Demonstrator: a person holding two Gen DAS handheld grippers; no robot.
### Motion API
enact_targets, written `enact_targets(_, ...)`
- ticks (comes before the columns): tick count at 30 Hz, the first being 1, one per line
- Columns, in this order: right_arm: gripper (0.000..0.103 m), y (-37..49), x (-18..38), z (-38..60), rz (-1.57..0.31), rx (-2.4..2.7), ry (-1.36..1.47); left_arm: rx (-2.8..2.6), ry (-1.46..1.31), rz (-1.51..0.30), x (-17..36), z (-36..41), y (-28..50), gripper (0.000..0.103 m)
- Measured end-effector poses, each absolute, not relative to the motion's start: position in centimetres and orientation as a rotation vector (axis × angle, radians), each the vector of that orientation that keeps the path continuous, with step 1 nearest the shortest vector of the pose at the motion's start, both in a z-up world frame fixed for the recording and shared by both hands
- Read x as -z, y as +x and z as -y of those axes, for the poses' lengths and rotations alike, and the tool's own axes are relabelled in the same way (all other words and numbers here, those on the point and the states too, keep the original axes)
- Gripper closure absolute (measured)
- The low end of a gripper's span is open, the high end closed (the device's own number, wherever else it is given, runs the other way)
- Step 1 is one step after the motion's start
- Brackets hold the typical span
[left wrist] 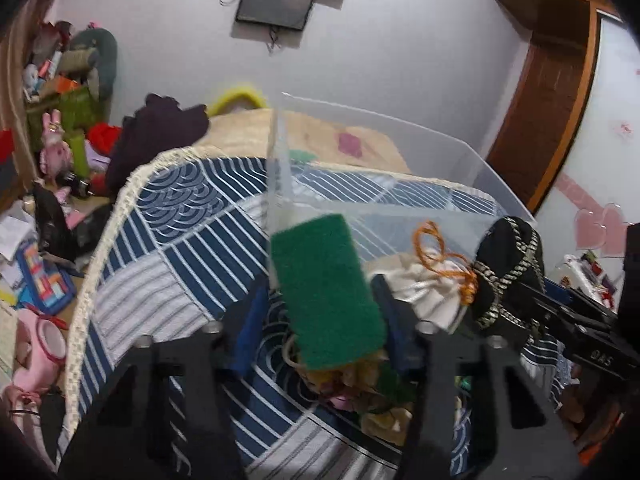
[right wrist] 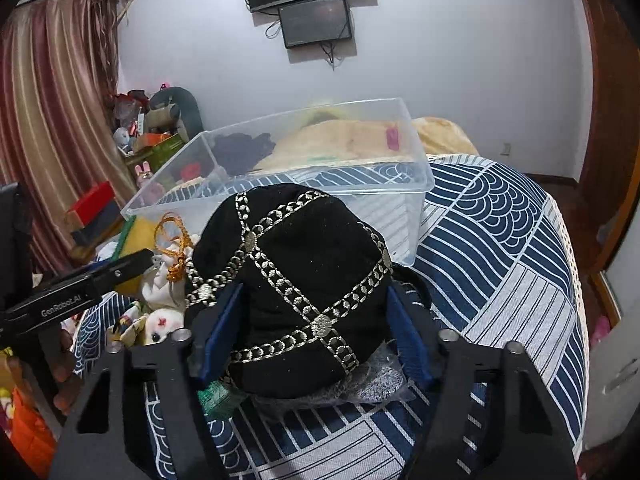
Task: Organize soft objects
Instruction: 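Grasp the green sponge with the left gripper while the right grasps the black hat, drop both into the box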
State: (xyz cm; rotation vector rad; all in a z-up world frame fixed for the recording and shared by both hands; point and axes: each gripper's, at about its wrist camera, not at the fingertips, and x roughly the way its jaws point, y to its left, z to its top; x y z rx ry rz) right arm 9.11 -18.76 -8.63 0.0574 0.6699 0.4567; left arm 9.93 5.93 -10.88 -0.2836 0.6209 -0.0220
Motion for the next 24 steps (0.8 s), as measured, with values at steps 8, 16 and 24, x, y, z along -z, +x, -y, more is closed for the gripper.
enact_targets(8, 0.076, 7.9, 7.0, 19.9, -0.607, -0.480, 0.050, 0.017, -0.233, -0.560, 9.2, -4.9, 7.7, 0.065)
enact_targets(16, 0.080, 6.6, 4.3, 20.3, -0.507, -0.485, 0.059, 0.006, -0.196, -0.464, 6.0, -5.2, 6.0, 0.065)
enact_targets(24, 0.080, 7.7, 1.5, 20.1, -0.446, -0.496, 0.094, 0.040, -0.158, -0.422, 3.3, -4.9, 7.9, 0.065)
